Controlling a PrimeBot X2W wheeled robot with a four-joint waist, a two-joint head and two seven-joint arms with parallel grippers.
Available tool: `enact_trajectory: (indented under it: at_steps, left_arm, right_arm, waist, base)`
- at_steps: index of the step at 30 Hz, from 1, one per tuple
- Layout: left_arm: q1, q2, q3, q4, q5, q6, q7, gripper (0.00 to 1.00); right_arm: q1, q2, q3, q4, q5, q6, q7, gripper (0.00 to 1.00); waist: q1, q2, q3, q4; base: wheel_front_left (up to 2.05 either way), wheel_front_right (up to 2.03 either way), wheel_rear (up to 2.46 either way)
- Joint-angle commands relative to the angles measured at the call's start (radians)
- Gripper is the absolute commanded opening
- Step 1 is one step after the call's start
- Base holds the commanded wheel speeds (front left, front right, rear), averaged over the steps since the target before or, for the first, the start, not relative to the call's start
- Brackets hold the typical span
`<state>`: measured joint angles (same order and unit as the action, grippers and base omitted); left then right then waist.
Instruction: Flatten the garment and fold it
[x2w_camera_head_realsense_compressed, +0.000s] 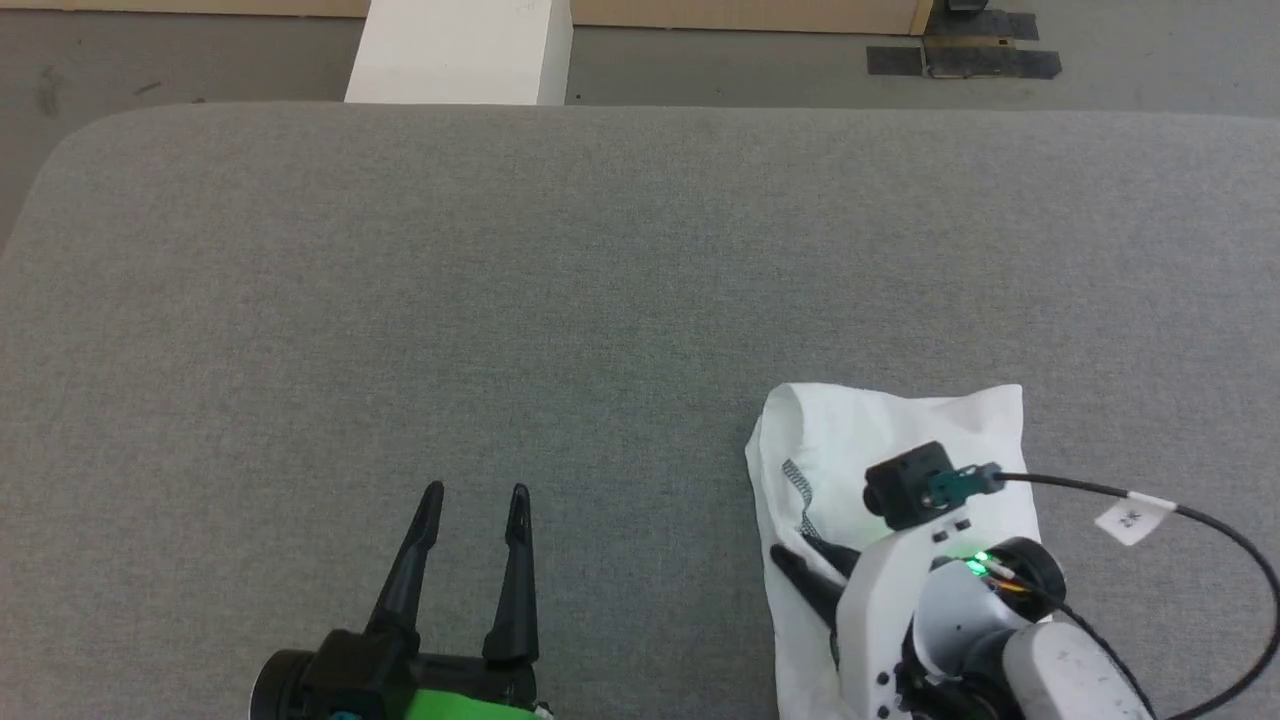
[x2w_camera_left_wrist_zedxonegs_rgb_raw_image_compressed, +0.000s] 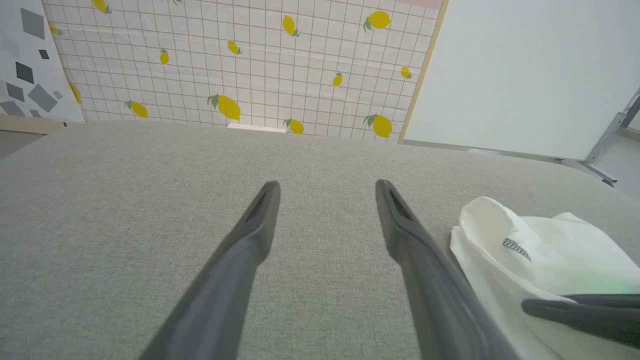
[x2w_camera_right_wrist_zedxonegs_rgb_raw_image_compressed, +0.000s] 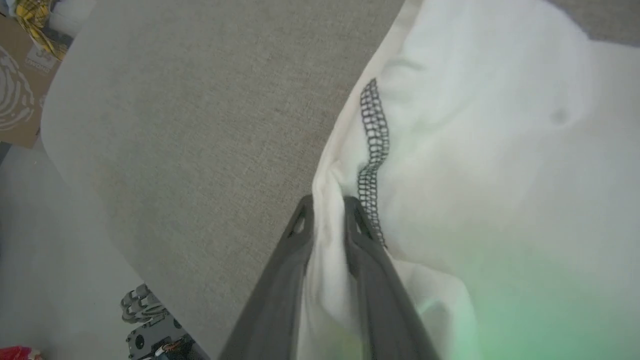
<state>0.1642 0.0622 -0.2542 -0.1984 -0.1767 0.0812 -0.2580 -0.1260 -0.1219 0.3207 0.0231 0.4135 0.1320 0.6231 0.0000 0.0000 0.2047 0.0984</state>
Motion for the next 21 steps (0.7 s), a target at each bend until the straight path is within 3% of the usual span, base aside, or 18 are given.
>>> enact_trajectory:
  at_steps: [1,8,15,21]
  left_arm:
    - [-0.017,-0.006,-0.002,0.006,-0.01,-0.007,-0.004,1.0]
    - [-0.002,-0.008,0.003,0.022,-0.015,-0.017,-0.004,1.0]
    - [0.022,-0.005,0.014,0.018,-0.006,-0.032,-0.004,1.0]
    - [0.026,-0.005,0.01,0.012,0.005,-0.034,-0.004,1.0]
  right_arm:
    - [-0.023,0.01,0.004,0.029,-0.02,-0.001,-0.011,1.0]
    - [-0.046,0.047,0.009,0.051,0.003,-0.001,-0.049,1.0]
    - [0.002,-0.028,-0.221,-0.15,0.027,-0.001,-0.038,1.0]
    - [0.135,-0.061,-0.392,-0.219,0.022,-0.001,0.012,1.0]
  waist:
    - [0.0,0.0,-0.006,0.001]
    - [0.0,0.0,-0.042,-0.012]
    - [0.0,0.0,-0.058,-0.035]
    - [0.0,0.0,-0.055,-0.036]
  base:
    - [0.0,0.0,0.0]
    - [0.0,0.0,0.0]
    - [0.0,0.0,0.0]
    - [0.0,0.0,0.0]
